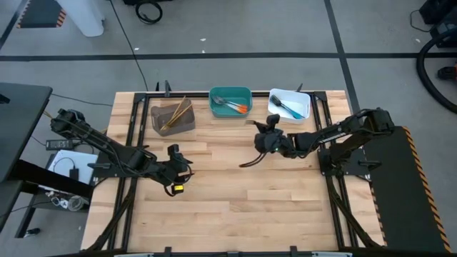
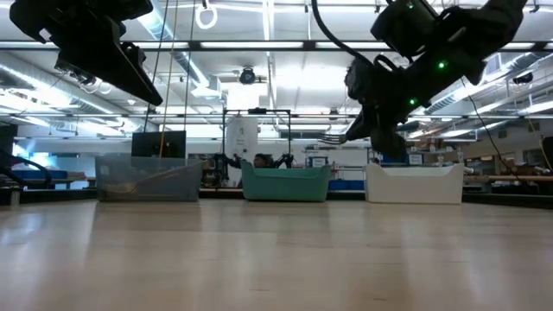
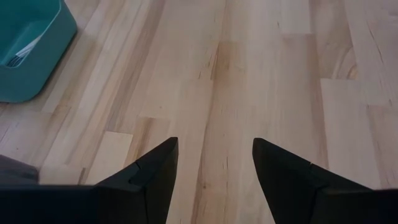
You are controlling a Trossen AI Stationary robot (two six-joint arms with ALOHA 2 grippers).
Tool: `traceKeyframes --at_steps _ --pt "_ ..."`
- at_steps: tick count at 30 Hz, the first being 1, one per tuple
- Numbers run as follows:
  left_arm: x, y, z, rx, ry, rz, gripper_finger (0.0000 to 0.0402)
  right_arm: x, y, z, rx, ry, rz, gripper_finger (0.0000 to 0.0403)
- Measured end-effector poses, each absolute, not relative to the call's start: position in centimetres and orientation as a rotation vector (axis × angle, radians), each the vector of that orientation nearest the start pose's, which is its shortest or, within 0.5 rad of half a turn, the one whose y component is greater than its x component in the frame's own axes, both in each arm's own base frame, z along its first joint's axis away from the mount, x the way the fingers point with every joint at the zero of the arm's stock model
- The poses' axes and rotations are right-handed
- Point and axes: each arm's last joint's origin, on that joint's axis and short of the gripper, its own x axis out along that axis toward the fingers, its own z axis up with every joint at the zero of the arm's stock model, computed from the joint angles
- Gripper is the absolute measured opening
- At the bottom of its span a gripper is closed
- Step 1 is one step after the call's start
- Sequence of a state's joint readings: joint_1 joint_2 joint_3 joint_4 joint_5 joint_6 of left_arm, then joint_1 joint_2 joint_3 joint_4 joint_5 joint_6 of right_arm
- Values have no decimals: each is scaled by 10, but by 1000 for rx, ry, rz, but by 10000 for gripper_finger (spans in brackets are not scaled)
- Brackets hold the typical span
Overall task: Sort silverware by color (type)
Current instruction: Put the blue fork into the white bin
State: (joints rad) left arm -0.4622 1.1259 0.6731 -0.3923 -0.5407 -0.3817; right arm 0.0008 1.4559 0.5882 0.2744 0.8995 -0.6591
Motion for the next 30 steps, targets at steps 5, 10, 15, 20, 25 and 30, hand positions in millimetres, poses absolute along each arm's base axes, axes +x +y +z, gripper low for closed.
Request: traceKeyframes --at_steps 5,10,15,20,25,30 --pt "199 -82 219 42 708 212 217 262 -30 167 -909 865 -692 11" --pt "199 -82 219 42 708 212 217 254 -43 159 -925 907 -729 11" --pt "199 -82 219 42 708 212 217 243 -55 153 -968 906 -784 11" --pt "199 -82 219 41 708 212 217 232 -67 149 -979 873 -834 11" --pt "199 -82 219 35 708 215 217 218 -83 146 -925 837 -948 11" --pt "199 -82 219 36 705 219 217 208 -98 150 -886 791 -1053 11"
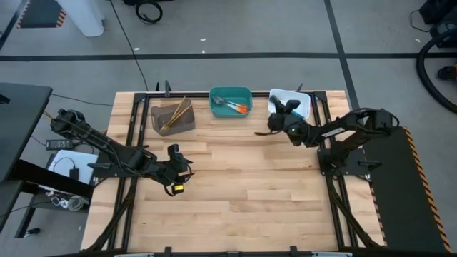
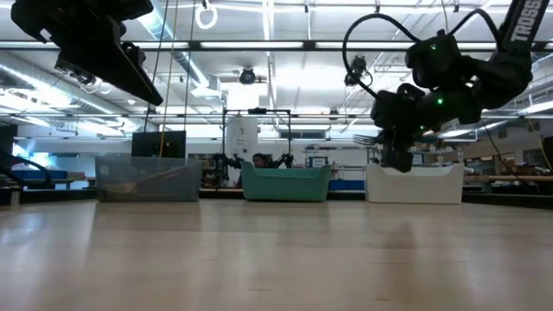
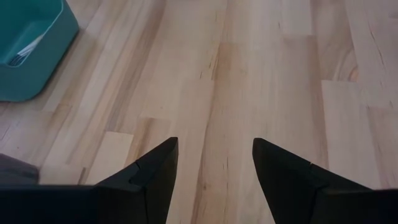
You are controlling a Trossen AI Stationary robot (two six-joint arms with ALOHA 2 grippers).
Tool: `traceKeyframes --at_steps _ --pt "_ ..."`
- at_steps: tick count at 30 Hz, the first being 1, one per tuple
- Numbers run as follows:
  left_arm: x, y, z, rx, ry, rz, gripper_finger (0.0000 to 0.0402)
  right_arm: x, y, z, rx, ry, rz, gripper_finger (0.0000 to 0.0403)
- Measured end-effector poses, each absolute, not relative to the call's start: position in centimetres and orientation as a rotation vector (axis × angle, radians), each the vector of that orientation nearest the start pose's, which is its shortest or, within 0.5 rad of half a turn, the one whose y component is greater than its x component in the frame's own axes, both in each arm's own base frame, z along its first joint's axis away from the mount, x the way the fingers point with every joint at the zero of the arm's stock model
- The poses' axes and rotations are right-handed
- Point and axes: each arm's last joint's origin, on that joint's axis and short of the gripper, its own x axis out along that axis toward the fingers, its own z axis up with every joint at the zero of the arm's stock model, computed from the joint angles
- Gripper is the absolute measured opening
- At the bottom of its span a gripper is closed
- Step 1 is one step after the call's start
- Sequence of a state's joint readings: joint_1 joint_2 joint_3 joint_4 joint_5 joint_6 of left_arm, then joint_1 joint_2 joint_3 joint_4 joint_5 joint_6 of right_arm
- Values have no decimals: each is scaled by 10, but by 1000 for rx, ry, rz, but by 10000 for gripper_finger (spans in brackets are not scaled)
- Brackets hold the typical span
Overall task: Sort silverware by color (type)
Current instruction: Put the blue fork into the white bin
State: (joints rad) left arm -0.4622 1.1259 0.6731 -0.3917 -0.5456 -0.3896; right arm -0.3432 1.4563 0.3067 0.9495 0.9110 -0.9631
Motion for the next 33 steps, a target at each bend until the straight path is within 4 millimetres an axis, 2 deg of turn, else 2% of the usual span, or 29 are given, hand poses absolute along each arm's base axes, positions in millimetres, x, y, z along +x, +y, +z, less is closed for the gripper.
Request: traceKeyframes --at_steps 11,19,26,33 --pt "199 -82 220 34 699 219 217 193 -129 152 -815 737 -1092 11" --pt "199 -82 220 15 697 226 217 177 -149 148 -649 648 -1118 11" --pt "199 -82 220 15 697 227 217 163 -158 142 -584 623 -1108 11" --pt "199 -82 220 15 697 228 217 151 -159 133 -526 629 -1101 11"
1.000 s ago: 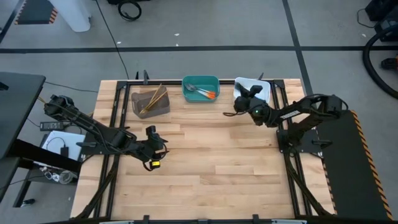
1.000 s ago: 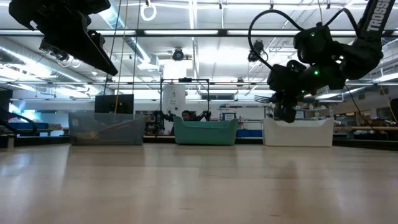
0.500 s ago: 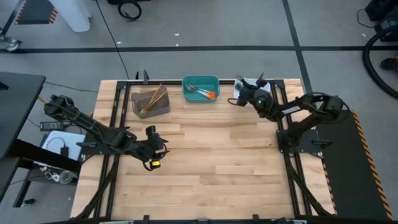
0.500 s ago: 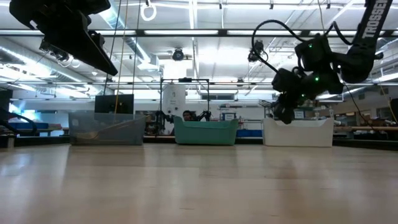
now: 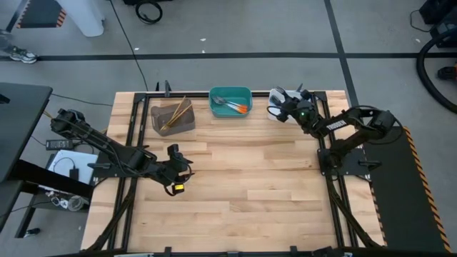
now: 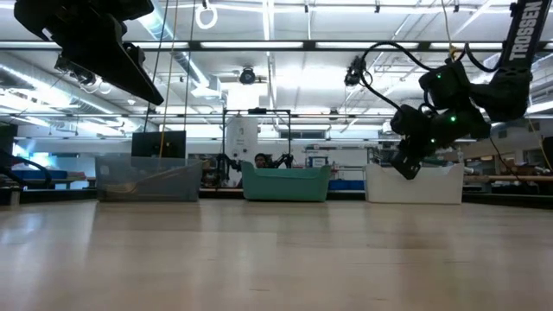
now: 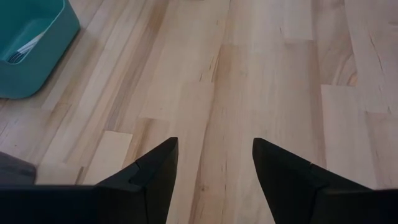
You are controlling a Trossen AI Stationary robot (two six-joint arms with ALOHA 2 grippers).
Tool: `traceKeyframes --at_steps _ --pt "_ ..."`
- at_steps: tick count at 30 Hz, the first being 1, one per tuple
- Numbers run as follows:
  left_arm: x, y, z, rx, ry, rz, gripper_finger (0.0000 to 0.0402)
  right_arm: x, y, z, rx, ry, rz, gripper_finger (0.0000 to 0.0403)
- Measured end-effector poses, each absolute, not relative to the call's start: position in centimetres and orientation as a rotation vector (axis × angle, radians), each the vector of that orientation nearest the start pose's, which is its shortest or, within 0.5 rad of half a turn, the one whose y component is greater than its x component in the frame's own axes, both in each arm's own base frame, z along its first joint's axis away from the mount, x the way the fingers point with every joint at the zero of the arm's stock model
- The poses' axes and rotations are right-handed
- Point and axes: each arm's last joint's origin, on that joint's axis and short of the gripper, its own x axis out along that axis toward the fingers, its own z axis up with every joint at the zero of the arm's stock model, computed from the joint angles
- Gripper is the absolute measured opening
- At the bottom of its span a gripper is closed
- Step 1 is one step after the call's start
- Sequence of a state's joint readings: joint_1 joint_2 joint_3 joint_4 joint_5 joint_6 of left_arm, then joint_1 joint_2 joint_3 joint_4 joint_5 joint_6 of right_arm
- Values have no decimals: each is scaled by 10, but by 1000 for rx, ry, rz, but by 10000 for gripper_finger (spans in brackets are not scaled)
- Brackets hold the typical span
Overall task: Sort silverware by color (type)
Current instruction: Put the blue fork into the white bin
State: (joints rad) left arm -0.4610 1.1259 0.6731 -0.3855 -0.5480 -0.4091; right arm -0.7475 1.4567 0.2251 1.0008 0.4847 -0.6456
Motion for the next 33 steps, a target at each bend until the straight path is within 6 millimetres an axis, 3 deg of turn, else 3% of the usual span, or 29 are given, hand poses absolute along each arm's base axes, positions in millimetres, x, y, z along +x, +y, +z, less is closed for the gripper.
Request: traceKeyframes --at_steps 33 --pt "200 -83 221 8 682 224 217 129 -170 114 -266 648 -962 26"
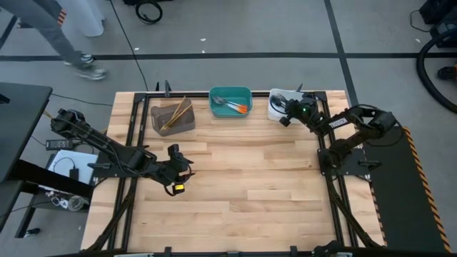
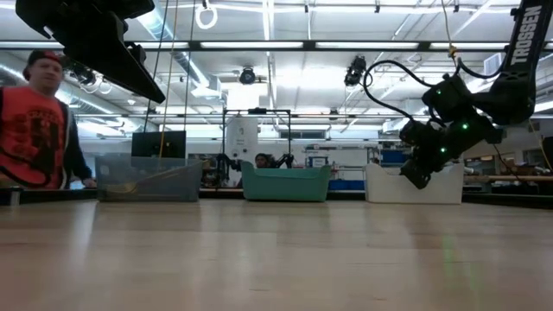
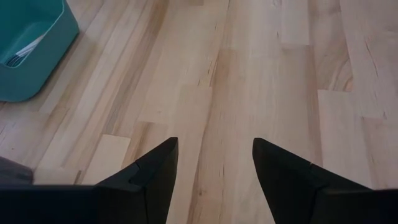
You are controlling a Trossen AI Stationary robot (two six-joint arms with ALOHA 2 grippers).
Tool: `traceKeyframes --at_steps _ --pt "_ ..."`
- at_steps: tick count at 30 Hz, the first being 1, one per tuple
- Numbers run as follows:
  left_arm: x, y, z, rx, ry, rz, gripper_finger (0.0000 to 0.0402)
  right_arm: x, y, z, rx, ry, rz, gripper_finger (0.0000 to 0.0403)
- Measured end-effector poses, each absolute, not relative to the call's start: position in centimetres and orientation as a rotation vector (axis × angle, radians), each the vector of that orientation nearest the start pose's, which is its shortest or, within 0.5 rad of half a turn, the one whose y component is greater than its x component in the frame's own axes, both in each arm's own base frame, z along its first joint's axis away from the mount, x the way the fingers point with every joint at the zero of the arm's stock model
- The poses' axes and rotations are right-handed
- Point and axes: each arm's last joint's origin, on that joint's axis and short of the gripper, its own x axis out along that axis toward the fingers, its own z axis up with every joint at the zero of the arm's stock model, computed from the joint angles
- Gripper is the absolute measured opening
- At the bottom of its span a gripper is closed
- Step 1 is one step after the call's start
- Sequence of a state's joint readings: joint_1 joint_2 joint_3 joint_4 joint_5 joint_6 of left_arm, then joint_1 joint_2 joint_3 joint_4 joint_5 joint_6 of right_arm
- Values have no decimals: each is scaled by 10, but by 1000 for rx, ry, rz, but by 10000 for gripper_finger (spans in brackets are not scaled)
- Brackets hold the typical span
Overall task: Sort silverware by color (type)
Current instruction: Put the blue fork into the white bin, then return to Home Position
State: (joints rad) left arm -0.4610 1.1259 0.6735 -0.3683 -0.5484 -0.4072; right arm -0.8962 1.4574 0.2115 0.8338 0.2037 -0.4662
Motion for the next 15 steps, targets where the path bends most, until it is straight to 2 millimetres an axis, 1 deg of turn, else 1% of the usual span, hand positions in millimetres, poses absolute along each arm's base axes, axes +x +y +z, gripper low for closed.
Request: traceKeyframes --at_steps 10,15 --pt "200 -83 221 9 683 224 217 129 -170 114 -243 637 -949 100" --pt "200 -83 221 2 682 227 217 132 -174 118 -200 591 -973 120"
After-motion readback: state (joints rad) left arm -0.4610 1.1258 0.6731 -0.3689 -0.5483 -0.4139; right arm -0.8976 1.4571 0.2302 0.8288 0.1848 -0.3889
